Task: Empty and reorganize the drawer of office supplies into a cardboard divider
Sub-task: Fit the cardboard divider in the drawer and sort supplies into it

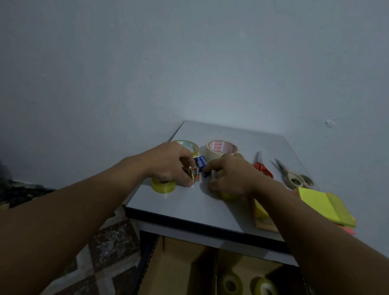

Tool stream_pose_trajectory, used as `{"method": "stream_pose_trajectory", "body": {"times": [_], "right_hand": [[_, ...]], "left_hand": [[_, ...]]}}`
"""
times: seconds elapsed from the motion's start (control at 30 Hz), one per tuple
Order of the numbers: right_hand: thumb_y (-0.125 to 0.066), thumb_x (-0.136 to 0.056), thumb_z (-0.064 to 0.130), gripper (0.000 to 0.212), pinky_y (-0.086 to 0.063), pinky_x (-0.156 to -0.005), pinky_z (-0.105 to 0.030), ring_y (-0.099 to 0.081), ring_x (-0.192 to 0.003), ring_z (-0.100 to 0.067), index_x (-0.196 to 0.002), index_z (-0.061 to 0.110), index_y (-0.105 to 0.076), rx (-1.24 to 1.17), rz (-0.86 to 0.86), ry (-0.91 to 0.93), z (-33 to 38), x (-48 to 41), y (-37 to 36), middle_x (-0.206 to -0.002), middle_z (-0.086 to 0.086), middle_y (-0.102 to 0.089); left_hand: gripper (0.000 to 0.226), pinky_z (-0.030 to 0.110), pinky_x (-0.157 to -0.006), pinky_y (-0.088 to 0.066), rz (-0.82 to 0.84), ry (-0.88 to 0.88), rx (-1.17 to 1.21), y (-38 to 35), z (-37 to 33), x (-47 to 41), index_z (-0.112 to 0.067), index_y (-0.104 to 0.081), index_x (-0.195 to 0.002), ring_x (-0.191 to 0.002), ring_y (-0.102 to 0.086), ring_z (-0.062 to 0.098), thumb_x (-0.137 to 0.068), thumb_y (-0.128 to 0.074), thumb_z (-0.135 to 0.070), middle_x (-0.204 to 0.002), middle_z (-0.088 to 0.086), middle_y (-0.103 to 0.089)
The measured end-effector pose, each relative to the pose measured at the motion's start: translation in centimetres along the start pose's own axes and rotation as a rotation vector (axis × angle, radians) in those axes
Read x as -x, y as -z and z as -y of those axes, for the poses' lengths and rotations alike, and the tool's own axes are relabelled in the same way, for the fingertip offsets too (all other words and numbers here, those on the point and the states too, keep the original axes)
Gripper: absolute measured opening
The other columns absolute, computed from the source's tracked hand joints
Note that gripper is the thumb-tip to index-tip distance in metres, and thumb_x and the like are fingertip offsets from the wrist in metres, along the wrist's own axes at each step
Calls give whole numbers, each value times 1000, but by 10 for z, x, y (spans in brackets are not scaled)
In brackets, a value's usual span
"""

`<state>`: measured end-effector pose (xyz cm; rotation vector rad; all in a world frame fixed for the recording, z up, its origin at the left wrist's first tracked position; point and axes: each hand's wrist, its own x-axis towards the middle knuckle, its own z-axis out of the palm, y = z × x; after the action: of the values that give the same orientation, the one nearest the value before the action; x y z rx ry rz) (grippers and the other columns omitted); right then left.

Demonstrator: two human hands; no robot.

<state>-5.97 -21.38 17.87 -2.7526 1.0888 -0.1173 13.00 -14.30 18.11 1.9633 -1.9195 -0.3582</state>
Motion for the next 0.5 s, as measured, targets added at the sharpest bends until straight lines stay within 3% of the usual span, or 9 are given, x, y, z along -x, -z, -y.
{"method": "stream_pose_trajectory", "body": {"times": [0.13,0.3,0.5], "right_hand": [[-63,-88,36,36,-43,-103,-41,-48,-120,-23,-124,31,-61,-30,-5,-6,-3,-2,0,-126,-2,-57],[-66,-85,39,35,-39,-108,-47,-38,-131,-28,-119,32,-61,-46,-10,-22,-7,-3,-2,-136,-3,-50],[-69,-83,38,34,-44,-99,-40,-45,-121,-24,-116,33,-61,-100,-1,-20,-9,-5,-2,-126,-2,-53]], "left_hand": [[37,20,-62,-41,-7,-3,-3,-1,0,0,-30,-74,-104,-84,-58,2,-70,-87,-37,-102,-10,-66],[34,21,-62,-43,-27,-4,-3,-3,0,-2,-32,-73,-97,-84,-60,5,-67,-88,-40,-97,-11,-66],[39,21,-66,-46,-5,-19,-9,-1,1,-1,-31,-75,-107,-86,-61,6,-71,-86,-38,-100,-9,-68]]}}
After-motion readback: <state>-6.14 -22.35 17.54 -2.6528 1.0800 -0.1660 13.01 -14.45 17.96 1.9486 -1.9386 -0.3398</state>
